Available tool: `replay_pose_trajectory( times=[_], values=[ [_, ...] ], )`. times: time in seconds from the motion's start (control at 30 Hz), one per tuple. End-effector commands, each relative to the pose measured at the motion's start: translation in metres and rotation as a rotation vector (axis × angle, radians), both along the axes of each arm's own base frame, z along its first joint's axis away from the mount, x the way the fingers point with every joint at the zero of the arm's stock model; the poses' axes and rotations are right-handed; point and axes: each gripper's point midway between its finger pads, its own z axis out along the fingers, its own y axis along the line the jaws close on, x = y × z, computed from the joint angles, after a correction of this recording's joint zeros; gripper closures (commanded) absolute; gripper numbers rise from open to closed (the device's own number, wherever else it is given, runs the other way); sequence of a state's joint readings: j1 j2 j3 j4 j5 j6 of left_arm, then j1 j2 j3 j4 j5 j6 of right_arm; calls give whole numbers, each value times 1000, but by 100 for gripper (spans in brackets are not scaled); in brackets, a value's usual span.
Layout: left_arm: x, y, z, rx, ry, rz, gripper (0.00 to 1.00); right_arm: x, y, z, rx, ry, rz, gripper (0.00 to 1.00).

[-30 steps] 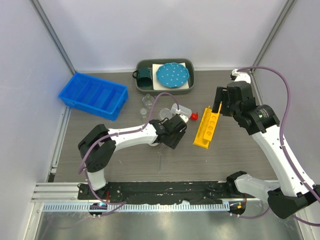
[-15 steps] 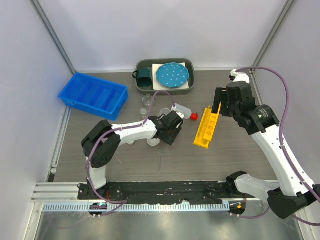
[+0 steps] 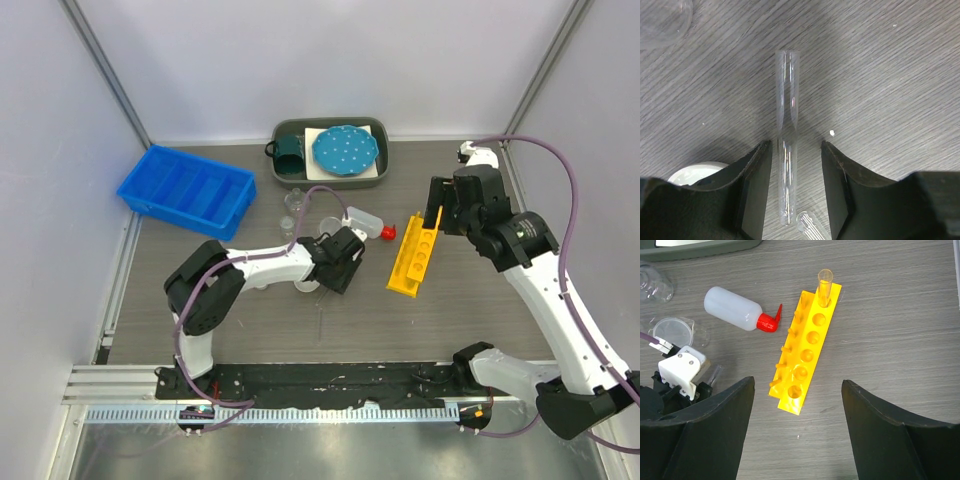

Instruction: Organize the chemistry lab equipment

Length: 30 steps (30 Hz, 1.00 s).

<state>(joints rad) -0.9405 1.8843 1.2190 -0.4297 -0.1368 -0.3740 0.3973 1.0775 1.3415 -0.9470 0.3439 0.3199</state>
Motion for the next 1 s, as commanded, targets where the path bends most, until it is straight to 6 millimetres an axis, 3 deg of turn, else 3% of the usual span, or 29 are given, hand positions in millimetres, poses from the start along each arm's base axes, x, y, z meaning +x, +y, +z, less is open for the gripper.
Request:
replay_pose_trajectory(
  times=[0.0, 0.2, 0.57, 0.77, 0.97],
  values=[
    [-4, -2, -1, -38, 4, 22, 52, -1, 3, 12, 25, -52, 14, 24],
    [-7, 4, -10, -21, 16, 34, 56, -3, 3, 11, 30, -50, 18, 24],
    [-7, 8, -10, 4, 13, 29, 80, -8, 0, 16, 33, -62, 16, 24],
    [-3, 11, -4, 29, -5, 23, 89, -10, 0, 14, 34, -61, 16, 24],
    [5, 6, 16, 31, -39, 9, 93, -10, 0, 17, 37, -67, 14, 25]
  ],
)
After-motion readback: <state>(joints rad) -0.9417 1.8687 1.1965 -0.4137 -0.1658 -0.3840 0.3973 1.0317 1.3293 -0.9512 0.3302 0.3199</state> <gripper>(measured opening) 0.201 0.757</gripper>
